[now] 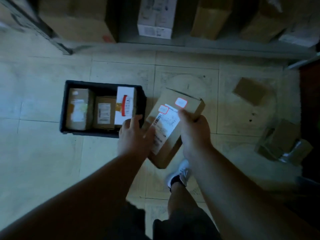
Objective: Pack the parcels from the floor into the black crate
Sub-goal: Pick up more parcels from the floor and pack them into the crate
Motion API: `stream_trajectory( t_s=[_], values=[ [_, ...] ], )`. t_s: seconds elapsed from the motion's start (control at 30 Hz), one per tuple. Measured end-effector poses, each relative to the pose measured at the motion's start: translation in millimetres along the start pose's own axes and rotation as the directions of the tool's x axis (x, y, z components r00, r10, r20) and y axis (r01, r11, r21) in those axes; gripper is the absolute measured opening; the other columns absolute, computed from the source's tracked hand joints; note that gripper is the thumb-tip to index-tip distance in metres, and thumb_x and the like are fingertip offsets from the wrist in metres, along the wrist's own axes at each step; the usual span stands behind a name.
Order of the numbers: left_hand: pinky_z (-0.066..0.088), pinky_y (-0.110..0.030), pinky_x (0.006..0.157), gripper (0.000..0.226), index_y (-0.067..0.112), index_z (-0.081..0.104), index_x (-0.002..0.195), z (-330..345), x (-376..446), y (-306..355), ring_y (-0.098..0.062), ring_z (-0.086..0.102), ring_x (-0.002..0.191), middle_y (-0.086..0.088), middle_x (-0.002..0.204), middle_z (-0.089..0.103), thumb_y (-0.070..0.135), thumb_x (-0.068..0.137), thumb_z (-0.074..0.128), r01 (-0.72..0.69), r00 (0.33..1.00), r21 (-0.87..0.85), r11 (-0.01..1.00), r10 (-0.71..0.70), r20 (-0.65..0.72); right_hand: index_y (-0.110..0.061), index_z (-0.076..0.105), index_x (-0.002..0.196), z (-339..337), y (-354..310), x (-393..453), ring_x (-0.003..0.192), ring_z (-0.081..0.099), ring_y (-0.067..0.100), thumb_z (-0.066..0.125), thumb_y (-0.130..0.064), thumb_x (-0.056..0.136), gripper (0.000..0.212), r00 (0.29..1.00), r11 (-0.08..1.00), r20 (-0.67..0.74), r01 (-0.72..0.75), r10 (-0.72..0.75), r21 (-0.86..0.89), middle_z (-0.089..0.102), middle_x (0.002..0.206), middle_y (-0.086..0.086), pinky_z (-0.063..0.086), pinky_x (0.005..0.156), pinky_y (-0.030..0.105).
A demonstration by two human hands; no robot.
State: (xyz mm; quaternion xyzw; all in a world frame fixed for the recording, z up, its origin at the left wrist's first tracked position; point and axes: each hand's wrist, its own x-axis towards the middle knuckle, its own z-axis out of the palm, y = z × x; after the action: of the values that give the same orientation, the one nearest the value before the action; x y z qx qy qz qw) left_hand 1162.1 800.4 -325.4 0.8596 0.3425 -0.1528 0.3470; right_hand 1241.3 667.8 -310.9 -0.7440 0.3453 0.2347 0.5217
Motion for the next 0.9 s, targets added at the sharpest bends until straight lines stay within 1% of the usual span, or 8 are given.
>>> stream_trajectory(
  t_s=[0.27, 0.37, 0.47, 0.57, 0.63, 0.73, 0.8, 0.9],
  values=[
    [0.042, -0.048, 0.106, 0.084, 0.030, 0.034, 0.143, -104, 11, -132, -0.025, 0.043, 0.132, -0.002, 0.146, 0.044, 0.082, 0.077, 0.034, -0.491, 0.862, 0.289, 0.821, 0.411, 0.296, -0.015, 0.071, 0.091, 164, 30, -80, 0.074, 0.073, 0.023, 0.072, -0.051, 0.063, 0.045, 0.952, 0.936, -0.085, -0.270, 0.296, 0.226, 0.075, 0.083, 0.002, 0.061, 0.076, 0.042],
    [0.045, -0.047, 0.101, 0.071, 0.026, 0.037, 0.139, -144, 33, -193, -0.028, 0.052, 0.124, -0.005, 0.138, 0.052, 0.057, 0.080, 0.060, -0.574, 0.819, 0.445, 0.687, 0.482, 0.312, -0.014, 0.069, 0.088, 243, 54, -118, 0.078, 0.073, 0.026, 0.077, -0.046, 0.072, 0.037, 0.898, 0.860, -0.071, -0.389, 0.433, 0.330, 0.074, 0.090, 0.008, 0.061, 0.079, 0.045],
    [0.048, -0.042, 0.091, 0.045, 0.025, 0.044, 0.132, -175, 63, -232, -0.027, 0.059, 0.112, -0.004, 0.126, 0.058, 0.031, 0.088, 0.054, -0.538, 0.843, 0.554, 0.635, 0.409, 0.350, -0.013, 0.067, 0.099, 303, 67, -144, 0.085, 0.072, 0.028, 0.081, -0.041, 0.076, 0.039, 0.865, 0.766, 0.068, -0.475, 0.497, 0.434, 0.072, 0.097, 0.012, 0.061, 0.079, 0.045],
    [0.047, -0.040, 0.089, 0.043, 0.025, 0.040, 0.133, -192, 93, -262, -0.026, 0.059, 0.109, -0.005, 0.125, 0.057, 0.026, 0.091, 0.047, -0.568, 0.823, 0.579, 0.585, 0.390, 0.414, -0.018, 0.051, 0.123, 330, 79, -147, 0.106, 0.064, 0.026, 0.081, -0.048, 0.070, 0.068, 0.909, 0.923, -0.158, -0.377, 0.385, 0.081, 0.062, 0.117, 0.008, 0.055, 0.091, 0.045],
    [0.045, -0.040, 0.092, 0.045, 0.024, 0.040, 0.135, -199, 112, -277, -0.025, 0.058, 0.111, -0.005, 0.126, 0.056, 0.024, 0.091, 0.050, -0.603, 0.797, 0.593, 0.533, 0.417, 0.436, -0.021, 0.039, 0.141, 334, 86, -147, 0.125, 0.053, 0.025, 0.079, -0.043, 0.071, 0.084, 0.975, 0.913, -0.218, -0.054, -0.039, -0.404, 0.052, 0.136, 0.005, 0.047, 0.102, 0.043],
    [0.044, -0.042, 0.096, 0.045, 0.024, 0.040, 0.133, -199, 137, -294, -0.025, 0.056, 0.113, -0.005, 0.126, 0.056, 0.024, 0.090, 0.054, -0.648, 0.759, 0.610, 0.456, 0.448, 0.472, -0.026, 0.039, 0.143, 335, 97, -137, 0.134, 0.040, 0.022, 0.076, -0.037, 0.074, 0.078, 0.798, 0.333, 0.356, 0.546, -0.486, -0.769, 0.046, 0.141, 0.000, 0.038, 0.108, 0.041],
    [0.045, -0.042, 0.098, 0.043, 0.023, 0.040, 0.133, -195, 154, -304, -0.026, 0.056, 0.113, -0.006, 0.126, 0.055, 0.024, 0.091, 0.051, -0.645, 0.761, 0.625, 0.439, 0.443, 0.474, -0.026, 0.045, 0.137, 345, 103, -120, 0.135, 0.039, 0.025, 0.070, -0.033, 0.078, 0.064, 0.696, 0.040, 0.584, 0.656, -0.417, -0.754, 0.048, 0.138, 0.001, 0.032, 0.110, 0.045],
    [0.045, -0.041, 0.098, 0.042, 0.023, 0.041, 0.133, -176, 175, -313, -0.025, 0.055, 0.114, -0.005, 0.127, 0.055, 0.024, 0.092, 0.050, -0.662, 0.748, 0.606, 0.442, 0.440, 0.496, -0.022, 0.050, 0.132, 365, 106, -87, 0.124, 0.050, 0.025, 0.057, -0.025, 0.090, 0.043, 0.668, -0.113, 0.672, 0.678, -0.319, -0.727, 0.058, 0.129, 0.002, 0.025, 0.114, 0.048]
  ],
)
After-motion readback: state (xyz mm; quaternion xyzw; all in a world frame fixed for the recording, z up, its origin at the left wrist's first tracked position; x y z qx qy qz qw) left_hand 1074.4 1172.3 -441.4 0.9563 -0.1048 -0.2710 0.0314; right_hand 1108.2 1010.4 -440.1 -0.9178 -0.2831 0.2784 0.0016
